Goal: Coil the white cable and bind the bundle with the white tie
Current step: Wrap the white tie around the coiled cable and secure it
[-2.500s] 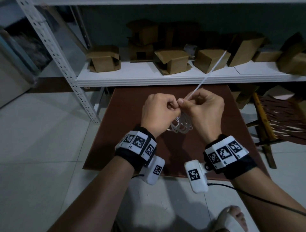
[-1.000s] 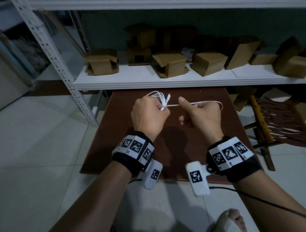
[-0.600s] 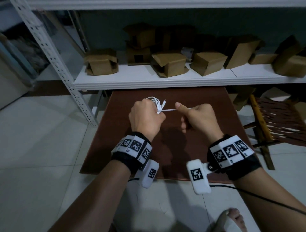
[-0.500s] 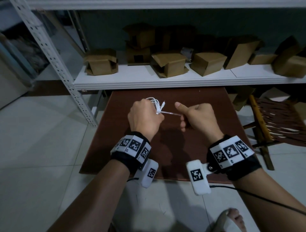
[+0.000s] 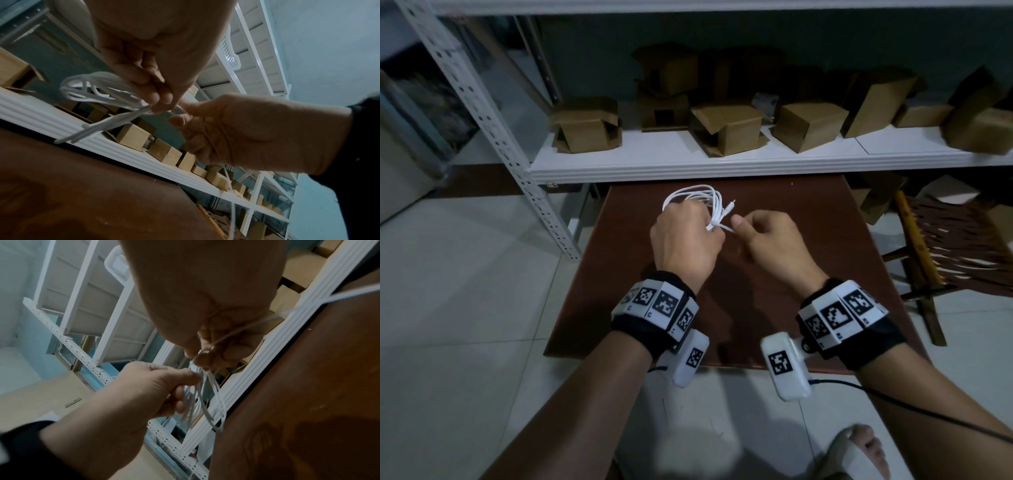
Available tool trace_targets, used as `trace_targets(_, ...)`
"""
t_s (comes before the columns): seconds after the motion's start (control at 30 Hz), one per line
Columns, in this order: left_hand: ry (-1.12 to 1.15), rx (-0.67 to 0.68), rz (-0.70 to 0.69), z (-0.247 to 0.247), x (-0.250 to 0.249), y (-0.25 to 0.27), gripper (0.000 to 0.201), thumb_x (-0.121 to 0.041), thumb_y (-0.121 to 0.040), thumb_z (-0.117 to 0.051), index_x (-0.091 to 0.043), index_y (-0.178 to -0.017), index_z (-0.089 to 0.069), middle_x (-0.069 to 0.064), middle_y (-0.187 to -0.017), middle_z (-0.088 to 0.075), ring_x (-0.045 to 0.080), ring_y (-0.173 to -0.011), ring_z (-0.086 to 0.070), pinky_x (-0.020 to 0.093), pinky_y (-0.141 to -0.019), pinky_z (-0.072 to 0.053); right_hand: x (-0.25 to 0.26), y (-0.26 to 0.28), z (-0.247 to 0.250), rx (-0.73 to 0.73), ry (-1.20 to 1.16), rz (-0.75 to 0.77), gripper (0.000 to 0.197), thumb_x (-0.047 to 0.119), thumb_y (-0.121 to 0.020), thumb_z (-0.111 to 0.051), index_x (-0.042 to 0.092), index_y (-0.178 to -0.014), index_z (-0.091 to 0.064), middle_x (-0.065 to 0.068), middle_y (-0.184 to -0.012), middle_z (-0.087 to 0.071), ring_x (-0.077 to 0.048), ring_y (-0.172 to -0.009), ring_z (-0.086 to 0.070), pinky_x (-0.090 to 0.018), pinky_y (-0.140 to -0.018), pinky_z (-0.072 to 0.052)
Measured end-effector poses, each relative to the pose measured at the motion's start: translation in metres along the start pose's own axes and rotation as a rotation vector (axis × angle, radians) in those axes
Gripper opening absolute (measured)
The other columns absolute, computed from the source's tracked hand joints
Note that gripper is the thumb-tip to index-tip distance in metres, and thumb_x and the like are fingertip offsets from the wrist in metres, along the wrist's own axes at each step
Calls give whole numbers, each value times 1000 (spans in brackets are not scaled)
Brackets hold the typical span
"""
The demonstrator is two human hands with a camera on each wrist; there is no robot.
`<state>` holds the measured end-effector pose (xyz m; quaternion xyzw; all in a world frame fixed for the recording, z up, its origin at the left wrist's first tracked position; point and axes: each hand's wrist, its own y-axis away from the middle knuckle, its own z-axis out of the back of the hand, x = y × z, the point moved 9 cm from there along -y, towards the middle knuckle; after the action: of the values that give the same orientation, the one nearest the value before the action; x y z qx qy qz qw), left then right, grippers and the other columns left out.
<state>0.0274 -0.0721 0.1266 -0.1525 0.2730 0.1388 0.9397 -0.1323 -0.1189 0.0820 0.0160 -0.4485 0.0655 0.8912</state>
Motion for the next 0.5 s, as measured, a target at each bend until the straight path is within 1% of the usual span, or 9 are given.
trace_targets(0.03,-8,13,-10,-2,0,0,12,-30,-88,-79,-18,-90,-79,7,-93,-76,32,-92,-71,36,-72,-50,-2,0,-7,37,1,-12,46,49,-103,-60,14,-74,-68,1,-64,-67,-21,-65,-59,-47,-71,-52)
trace_targets(0.1,3,52,-11,-9,1,0,15,-33,-86,-82,-19,-89,-79,6,-93,-76,31,-93,-72,37,-76,-54,-4,1,-13,58,25,-15,47,50,-102,-59,15,-73,-70,2,-56,-59,-19,-60,-51,-43,-64,-44)
trace_targets(0.17,38,79,5,-16,4,0,16,-38,-83,-84,-23,-85,-79,3,-88,-77,27,-92,-73,37,-77,-56,-5,1,-9,32,30,-9,41,45,-101,-63,18,-71,-72,8,-49,-53,-15,-57,-46,-36,-64,-40)
trace_targets(0.23,84,77,23,-19,8,0,20,-46,-82,-84,-28,-87,-79,-1,-83,-78,22,-88,-74,36,-76,-58,-1,0,0,-5,4,20,38,41,-100,-65,20,-71,-74,12,-47,-52,-12,-54,-45,-34,-62,-38)
trace_targets(0.3,150,54,65,-19,12,0,29,-56,-80,-82,-29,-85,-73,-3,-77,-77,17,-79,-74,36,-72,-58,3,0,8,-40,-33,57,36,39,-101,-64,21,-71,-74,11,-49,-53,-10,-53,-45,-32,-61,-37)
trace_targets(0.33,209,49,105,-20,15,2,34,-57,-80,-82,-26,-82,-68,-3,-70,-76,15,-69,-73,34,-67,-58,5,1,11,-52,-44,71,35,38,-101,-64,22,-72,-74,11,-50,-53,-9,-53,-45,-32,-61,-36)
trace_targets(0.4,406,107,216,-30,20,8,39,-49,-84,-83,-16,-80,-63,0,-57,-72,17,-50,-72,30,-54,-55,6,2,12,-66,-56,91,35,38,-102,-64,21,-73,-74,12,-48,-52,-8,-51,-43,-33,-60,-35)
trace_targets(0.43,522,154,270,-38,21,11,38,-42,-87,-83,-10,-78,-65,4,-55,-72,21,-49,-73,30,-51,-55,7,3,13,-71,-60,100,35,37,-102,-64,20,-74,-75,13,-48,-53,-8,-50,-44,-33,-60,-35)
trace_targets(0.5,751,238,380,-53,23,16,29,-24,-93,-79,-2,-77,-71,16,-66,-75,31,-58,-77,32,-51,-58,11,4,13,-75,-85,122,35,35,-103,-64,18,-74,-75,10,-54,-61,-5,-50,-50,-34,-60,-40)
